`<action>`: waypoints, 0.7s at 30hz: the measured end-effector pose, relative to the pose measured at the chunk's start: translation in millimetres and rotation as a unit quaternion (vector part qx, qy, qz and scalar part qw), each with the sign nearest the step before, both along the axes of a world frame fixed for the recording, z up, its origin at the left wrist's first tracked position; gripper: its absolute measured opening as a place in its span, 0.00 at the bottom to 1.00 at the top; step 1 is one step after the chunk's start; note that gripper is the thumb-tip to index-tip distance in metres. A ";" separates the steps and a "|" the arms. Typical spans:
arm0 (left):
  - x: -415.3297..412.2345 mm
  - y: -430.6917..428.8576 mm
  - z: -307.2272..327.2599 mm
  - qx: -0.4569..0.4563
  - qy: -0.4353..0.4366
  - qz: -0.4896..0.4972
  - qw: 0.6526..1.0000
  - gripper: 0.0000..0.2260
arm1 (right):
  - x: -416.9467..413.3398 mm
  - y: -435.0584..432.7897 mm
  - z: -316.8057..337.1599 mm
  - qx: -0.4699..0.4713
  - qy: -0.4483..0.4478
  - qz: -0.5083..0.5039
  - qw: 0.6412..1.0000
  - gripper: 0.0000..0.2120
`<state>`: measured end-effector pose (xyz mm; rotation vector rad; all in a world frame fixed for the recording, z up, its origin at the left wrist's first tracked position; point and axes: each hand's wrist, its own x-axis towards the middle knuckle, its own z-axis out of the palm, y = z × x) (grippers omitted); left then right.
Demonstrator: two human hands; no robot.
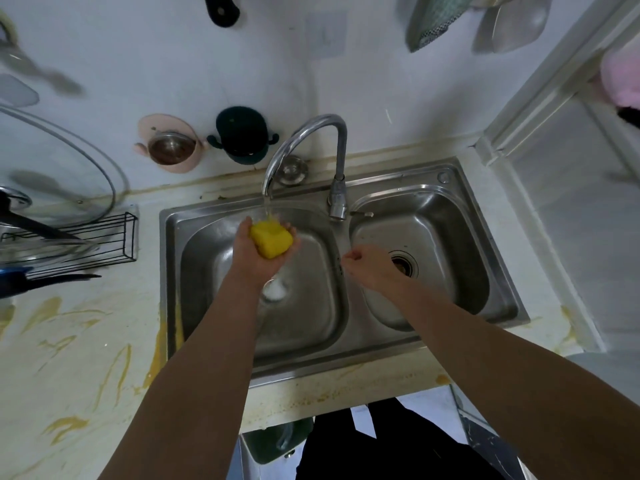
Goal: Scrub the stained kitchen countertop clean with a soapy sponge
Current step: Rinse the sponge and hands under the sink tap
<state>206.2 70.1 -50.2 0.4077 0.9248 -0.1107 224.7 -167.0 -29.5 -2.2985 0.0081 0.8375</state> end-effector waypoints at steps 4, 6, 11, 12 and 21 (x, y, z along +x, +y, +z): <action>-6.2 5.3 8.8 -0.062 -0.038 -0.053 0.996 0.34 | -1.8 29.7 11.8 0.078 0.019 -0.028 0.996 0.15; -4.3 -4.3 25.0 -0.022 -0.051 -0.065 0.996 0.31 | -3.8 49.3 25.4 0.142 0.048 -0.064 0.987 0.17; -4.5 -16.8 41.0 0.082 -0.060 -0.035 0.994 0.18 | -1.0 87.0 38.1 0.274 0.212 -0.168 0.923 0.16; -5.2 -13.4 37.2 0.078 -0.064 -0.037 0.994 0.17 | 1.2 91.6 37.5 0.294 0.247 -0.198 0.902 0.18; -2.9 -2.2 40.7 0.118 -0.135 -0.063 0.982 0.26 | 14.3 88.2 36.4 0.338 0.242 -0.244 0.876 0.23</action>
